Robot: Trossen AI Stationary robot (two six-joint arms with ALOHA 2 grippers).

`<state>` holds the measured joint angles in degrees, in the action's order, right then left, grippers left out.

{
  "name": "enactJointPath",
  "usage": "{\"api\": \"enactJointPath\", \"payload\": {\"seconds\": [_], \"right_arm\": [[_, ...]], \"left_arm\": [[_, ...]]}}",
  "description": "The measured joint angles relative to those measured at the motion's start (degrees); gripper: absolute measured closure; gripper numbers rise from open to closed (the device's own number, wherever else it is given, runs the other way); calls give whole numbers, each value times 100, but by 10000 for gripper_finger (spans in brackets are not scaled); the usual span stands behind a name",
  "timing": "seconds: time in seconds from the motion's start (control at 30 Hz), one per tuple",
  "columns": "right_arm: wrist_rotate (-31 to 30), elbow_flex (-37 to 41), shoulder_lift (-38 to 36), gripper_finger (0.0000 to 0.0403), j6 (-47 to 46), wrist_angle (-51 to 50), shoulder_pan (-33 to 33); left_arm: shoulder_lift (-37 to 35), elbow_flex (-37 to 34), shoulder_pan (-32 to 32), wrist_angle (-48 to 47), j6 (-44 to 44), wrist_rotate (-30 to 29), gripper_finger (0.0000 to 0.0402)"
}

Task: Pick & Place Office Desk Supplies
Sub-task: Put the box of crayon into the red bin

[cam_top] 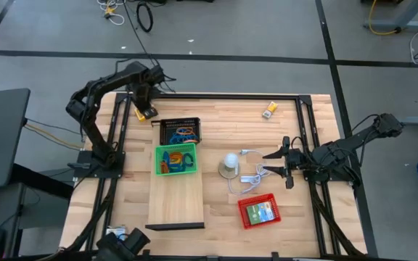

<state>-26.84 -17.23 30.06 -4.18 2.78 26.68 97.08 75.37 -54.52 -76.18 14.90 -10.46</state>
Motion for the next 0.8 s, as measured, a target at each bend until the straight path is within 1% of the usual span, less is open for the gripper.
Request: {"api": "enactJointPath", "payload": {"seconds": [0.1,0.17,0.2,0.27,0.33,0.53,0.67,0.8], "right_arm": [[1,0,-1,222,10,-4,2],[6,0,-1,222,8,-2,2],[8,0,-1,222,4,-4,2],[9,0,-1,222,1,-5,2],[11,0,-1,222,-1,-6,2],[29,0,-1,222,-3,-6,2],[28,0,-1,222,-54,-6,2],[28,0,-1,222,-147,-8,2]], "left_arm": [[0,-188,-17,549,-82,-380,274],[0,-234,-164,914,-219,-307,249],[0,-241,-265,1036,-251,-88,238],[0,-274,-451,1216,-268,559,221],[0,-331,-590,1447,-235,944,210],[28,-435,-913,2030,-142,1145,200],[258,-435,-1066,2139,-86,1338,200],[627,-435,-1232,2142,-49,1145,199]]}}
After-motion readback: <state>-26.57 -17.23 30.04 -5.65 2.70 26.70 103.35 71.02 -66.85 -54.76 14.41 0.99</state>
